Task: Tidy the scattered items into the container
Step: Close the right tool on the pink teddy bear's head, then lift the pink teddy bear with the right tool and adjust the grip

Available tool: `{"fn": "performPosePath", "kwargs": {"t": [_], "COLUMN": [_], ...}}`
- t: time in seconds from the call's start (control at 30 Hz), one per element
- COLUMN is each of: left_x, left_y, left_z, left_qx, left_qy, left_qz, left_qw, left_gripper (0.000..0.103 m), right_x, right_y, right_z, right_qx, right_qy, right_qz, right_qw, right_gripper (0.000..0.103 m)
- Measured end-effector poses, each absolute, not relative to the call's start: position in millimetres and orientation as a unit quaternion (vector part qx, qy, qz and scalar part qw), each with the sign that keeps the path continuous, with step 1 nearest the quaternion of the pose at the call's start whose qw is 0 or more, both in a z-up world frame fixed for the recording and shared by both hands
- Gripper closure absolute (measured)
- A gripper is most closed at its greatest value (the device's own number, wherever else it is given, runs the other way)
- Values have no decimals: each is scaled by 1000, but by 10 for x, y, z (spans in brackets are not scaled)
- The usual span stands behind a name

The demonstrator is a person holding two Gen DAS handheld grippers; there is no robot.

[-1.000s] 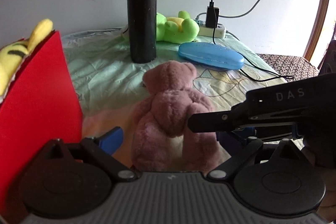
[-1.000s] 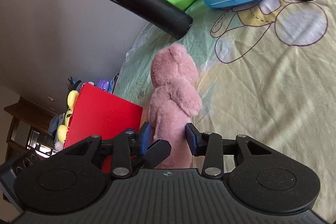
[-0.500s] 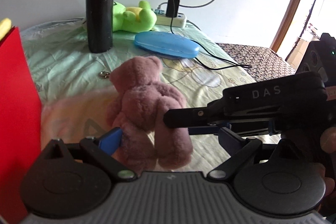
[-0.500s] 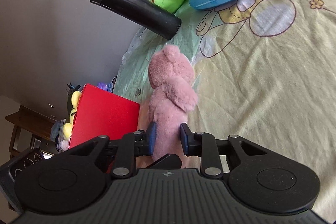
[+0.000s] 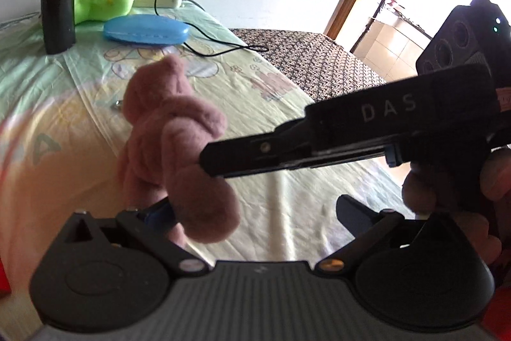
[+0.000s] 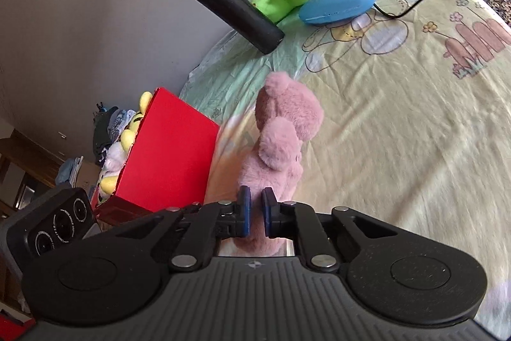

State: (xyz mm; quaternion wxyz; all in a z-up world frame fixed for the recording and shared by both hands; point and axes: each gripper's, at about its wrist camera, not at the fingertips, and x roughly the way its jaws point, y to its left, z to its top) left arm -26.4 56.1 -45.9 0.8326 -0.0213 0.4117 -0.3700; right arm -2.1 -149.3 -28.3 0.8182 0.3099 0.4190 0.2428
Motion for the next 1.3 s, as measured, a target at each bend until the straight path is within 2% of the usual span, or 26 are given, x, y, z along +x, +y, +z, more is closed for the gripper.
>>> {"fn": "performPosePath", "kwargs": {"t": [0.23,0.33,0.5,0.53,0.63,0.73,0.83,1.0,1.3], "left_x": [-409,-484,-340,-281,-164,-219,-272,-267,-415], "left_y": [844,925,927,908,824,784,830,947,1317], "left_z": [-491,-394,-330,-360,-513,-578,-576,-614,-649], "left_qx": [-53,-35,-22,-21,-7,13,3,-21,-57], "left_qy": [407,382,359,360,383,378,382,397,410], "left_qz": [-327,-312,-305,-304,-300,-295,-301,-299,-264], "left_qw": [851,869,882,882,874,878,874,868,871], "left_gripper": [2,2,2,2,2,1,1,1,2], "right_x": [-89,-116,-74,-55,26,64,45,143,456], "right_y": [-1425,-1532,-1700,-1717,-1719,-1647,-1592,-1547,-1055], "right_z": [-324,-340,-405,-439,-559,-650,-579,-415,-423], "right_qx": [313,348,364,368,391,409,402,426,432], "right_qy": [412,403,401,400,405,420,415,399,426], "right_qz": [223,198,135,122,115,123,134,172,233], "right_qw": [826,823,830,831,818,801,805,793,760], "right_gripper": [89,78,71,66,60,59,66,66,66]}}
